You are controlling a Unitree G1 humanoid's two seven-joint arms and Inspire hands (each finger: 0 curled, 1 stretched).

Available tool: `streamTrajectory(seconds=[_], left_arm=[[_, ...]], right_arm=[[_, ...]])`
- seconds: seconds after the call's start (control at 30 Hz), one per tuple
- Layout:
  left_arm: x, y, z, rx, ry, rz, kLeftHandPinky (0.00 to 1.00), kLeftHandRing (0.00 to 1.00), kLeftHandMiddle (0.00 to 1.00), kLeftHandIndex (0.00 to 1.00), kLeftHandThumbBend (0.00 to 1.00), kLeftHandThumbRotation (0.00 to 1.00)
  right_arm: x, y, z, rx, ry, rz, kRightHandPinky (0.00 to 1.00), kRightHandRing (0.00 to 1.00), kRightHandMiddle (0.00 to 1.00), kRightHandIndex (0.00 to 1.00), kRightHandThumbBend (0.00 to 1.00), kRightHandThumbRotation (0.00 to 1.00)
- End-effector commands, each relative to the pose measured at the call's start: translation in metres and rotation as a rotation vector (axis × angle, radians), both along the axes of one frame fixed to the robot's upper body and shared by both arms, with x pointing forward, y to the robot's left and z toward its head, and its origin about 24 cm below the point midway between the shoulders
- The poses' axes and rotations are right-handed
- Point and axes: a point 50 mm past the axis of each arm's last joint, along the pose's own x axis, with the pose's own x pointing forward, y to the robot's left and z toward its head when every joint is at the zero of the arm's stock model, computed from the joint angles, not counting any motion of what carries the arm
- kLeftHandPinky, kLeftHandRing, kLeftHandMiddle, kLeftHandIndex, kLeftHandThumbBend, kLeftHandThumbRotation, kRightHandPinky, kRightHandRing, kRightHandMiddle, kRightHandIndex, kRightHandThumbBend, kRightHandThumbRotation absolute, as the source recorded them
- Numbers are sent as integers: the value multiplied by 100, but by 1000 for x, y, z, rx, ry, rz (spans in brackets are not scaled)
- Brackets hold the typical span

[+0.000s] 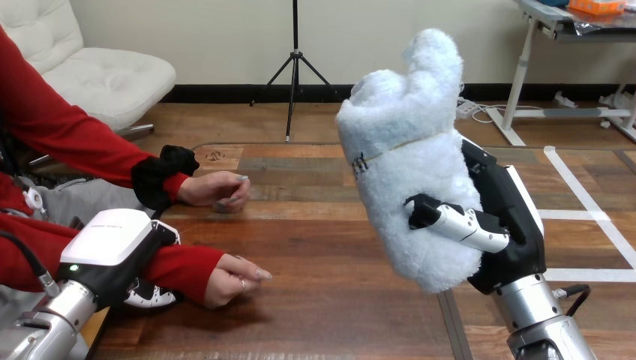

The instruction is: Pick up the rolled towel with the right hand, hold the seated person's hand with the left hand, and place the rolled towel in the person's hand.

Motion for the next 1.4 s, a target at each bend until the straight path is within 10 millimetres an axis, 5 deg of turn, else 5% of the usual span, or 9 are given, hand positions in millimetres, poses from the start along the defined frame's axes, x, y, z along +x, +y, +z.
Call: streamTrajectory(seconds=[0.0,1.37], left_arm=[[8,-6,12,-22,-65,-38,34,35,39,40,74,0],[7,-21,28,-126,-159,-121,31,33,37,39,70,0]], right_arm=[[8,3,27,36,-118,13,0,0,4,4,38,0],[18,12,9,-18,-45,19,0,1,5,4,39,0]])
